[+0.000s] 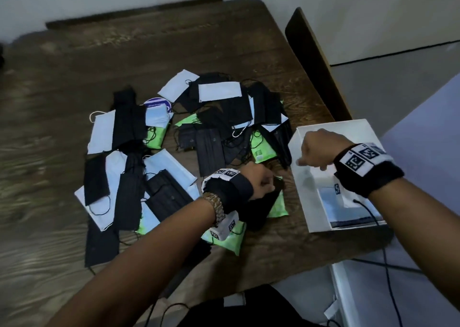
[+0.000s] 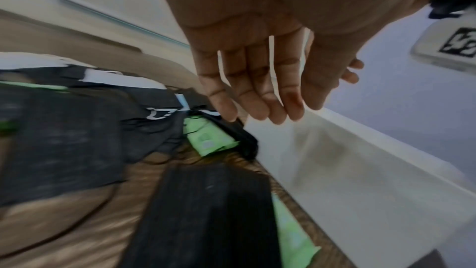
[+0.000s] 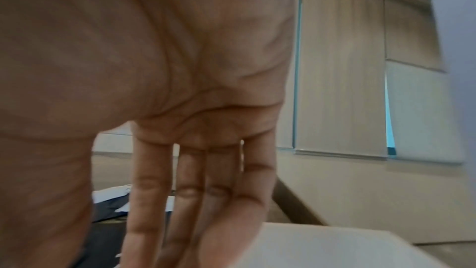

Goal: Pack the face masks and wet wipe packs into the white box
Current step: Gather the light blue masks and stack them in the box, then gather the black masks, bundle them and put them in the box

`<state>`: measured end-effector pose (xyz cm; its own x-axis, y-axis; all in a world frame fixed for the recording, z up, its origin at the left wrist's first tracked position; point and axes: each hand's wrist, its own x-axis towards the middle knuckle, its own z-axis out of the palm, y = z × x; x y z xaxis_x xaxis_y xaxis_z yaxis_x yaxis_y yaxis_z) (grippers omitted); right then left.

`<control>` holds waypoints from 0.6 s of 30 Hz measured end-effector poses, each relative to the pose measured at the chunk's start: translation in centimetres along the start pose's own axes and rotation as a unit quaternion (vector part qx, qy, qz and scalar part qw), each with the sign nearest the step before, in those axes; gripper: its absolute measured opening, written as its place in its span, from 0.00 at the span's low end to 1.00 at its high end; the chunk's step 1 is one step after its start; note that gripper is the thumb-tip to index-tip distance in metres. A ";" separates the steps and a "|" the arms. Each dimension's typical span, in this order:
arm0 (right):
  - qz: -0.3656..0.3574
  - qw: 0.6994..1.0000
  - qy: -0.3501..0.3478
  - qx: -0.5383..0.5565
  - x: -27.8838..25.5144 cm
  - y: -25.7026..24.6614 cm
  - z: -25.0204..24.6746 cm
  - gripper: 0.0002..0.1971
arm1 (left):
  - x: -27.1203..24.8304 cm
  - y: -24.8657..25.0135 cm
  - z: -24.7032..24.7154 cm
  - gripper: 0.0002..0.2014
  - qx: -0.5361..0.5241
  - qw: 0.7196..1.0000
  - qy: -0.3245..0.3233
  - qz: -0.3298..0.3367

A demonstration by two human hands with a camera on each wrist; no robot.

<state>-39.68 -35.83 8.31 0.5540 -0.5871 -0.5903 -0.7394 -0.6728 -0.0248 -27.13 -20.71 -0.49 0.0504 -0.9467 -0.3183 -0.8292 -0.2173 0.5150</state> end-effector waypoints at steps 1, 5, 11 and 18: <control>-0.026 0.999 0.018 0.005 0.5 -1.8 0.4 0.18 | -1.1 -1.7 -0.1 0.08 -0.011 0.999 0.003 -0.033; -0.092 0.994 0.010 0.052 2.5 -8.8 3.7 0.17 | -5.4 -8.6 0.0 0.07 -0.007 0.984 0.045 -0.170; -0.128 0.981 -0.044 0.140 4.7 -18.3 10.5 0.11 | -12.8 -18.1 1.2 0.17 -0.029 0.933 0.043 -0.357; -0.113 0.967 -0.025 0.226 7.6 -26.1 16.4 0.10 | -17.9 -22.7 3.6 0.19 -0.128 0.881 0.065 -0.452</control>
<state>-22.46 -15.32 -8.74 0.7102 -0.4178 -0.5667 -0.6995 -0.5096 -0.5009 -11.18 1.97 -9.35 0.7021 -0.3757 -0.6049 -0.2660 -0.9263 0.2667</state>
